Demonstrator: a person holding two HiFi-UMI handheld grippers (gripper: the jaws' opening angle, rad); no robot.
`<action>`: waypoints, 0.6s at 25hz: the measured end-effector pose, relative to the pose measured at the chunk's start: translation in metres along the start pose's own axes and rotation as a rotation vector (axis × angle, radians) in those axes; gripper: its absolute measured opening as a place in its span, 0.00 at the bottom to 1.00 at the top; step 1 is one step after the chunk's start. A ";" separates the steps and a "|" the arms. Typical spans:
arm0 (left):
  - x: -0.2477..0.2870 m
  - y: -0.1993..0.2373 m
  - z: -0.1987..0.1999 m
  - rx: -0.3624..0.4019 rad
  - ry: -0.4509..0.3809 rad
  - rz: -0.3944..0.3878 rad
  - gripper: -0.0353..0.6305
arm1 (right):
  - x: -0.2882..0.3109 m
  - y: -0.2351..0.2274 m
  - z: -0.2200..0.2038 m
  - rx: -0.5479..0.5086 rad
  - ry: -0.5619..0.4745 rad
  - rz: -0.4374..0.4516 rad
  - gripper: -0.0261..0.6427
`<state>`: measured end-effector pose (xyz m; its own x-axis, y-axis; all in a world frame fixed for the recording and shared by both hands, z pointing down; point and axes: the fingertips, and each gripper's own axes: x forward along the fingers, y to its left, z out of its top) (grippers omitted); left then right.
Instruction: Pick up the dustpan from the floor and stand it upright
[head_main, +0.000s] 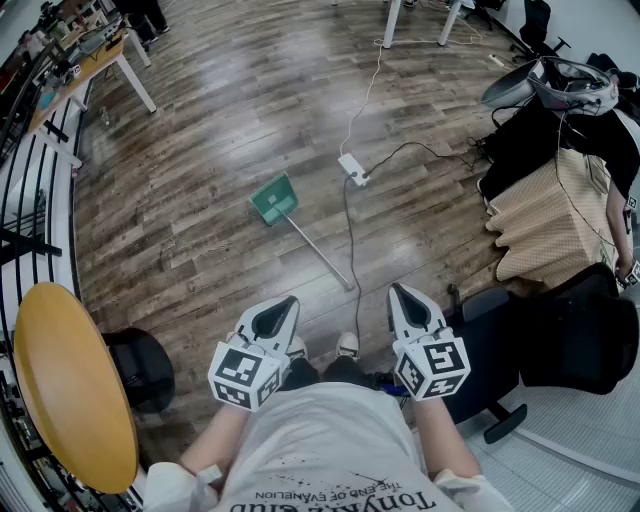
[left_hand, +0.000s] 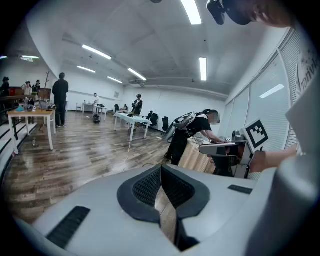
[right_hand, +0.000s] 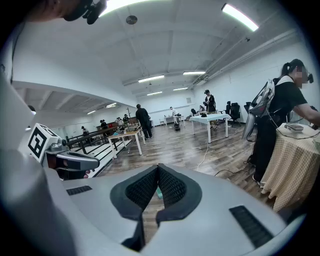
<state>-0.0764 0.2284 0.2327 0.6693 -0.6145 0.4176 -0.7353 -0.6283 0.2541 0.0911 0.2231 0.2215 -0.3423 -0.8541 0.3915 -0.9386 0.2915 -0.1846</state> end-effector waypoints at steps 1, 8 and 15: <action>-0.001 0.001 0.000 -0.001 0.001 0.000 0.09 | 0.001 0.001 0.000 0.000 0.001 -0.001 0.08; -0.013 0.014 -0.002 -0.005 0.010 -0.011 0.09 | 0.006 0.013 0.002 -0.003 0.009 -0.012 0.08; -0.037 0.033 -0.007 0.006 0.011 -0.036 0.09 | 0.004 0.031 0.000 0.022 -0.017 -0.062 0.08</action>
<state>-0.1260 0.2338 0.2323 0.6942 -0.5861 0.4178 -0.7100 -0.6530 0.2636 0.0609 0.2290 0.2172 -0.2828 -0.8776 0.3871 -0.9566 0.2286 -0.1804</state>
